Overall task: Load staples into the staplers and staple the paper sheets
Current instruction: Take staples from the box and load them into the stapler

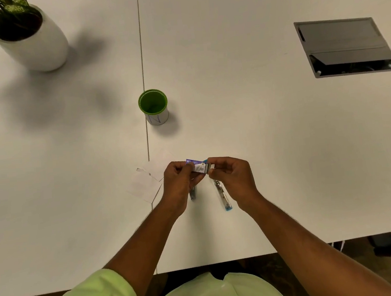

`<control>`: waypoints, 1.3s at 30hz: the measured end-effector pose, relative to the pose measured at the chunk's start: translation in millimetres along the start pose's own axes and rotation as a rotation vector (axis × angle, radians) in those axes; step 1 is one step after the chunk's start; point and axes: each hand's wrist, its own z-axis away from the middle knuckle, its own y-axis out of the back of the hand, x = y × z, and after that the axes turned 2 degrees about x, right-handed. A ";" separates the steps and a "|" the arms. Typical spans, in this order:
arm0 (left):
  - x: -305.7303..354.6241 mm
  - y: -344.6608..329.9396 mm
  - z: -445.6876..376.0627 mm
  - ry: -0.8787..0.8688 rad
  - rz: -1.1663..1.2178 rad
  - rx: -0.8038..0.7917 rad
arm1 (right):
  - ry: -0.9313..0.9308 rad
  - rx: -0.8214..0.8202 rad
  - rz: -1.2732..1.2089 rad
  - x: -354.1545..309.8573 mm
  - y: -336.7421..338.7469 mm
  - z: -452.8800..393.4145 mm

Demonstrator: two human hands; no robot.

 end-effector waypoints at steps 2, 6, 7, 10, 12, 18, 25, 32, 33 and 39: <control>0.1 0.8 0.1 -0.003 -0.014 -0.009 | -0.005 -0.011 0.013 0.8 2.0 -1.9; 0.3 3.5 2.8 0.010 0.007 -0.028 | 0.005 -0.026 0.044 1.9 3.1 -3.7; 0.5 4.1 2.8 0.013 0.018 -0.034 | 0.004 -0.019 0.045 2.0 3.0 -3.8; 0.4 4.5 3.5 0.031 0.062 -0.046 | -0.011 0.026 0.032 2.4 3.6 -4.6; -0.1 4.6 4.1 0.053 0.081 -0.049 | -0.013 0.042 0.033 1.9 3.8 -4.7; -3.9 5.7 1.5 0.062 -0.001 -0.141 | 0.049 0.120 0.130 -1.4 7.4 -5.8; -8.0 1.2 -3.4 0.072 -0.043 -0.110 | 0.311 0.209 0.508 -1.3 3.5 5.8; -6.4 0.5 -6.6 0.081 -0.074 -0.101 | 0.366 0.257 0.664 -1.7 -1.9 3.6; -6.5 0.7 -6.8 0.080 -0.078 -0.106 | 0.353 0.259 0.669 -2.6 -2.4 1.8; -8.4 -0.3 -8.2 0.076 -0.090 -0.108 | 0.354 0.246 0.701 -5.7 -2.8 -2.5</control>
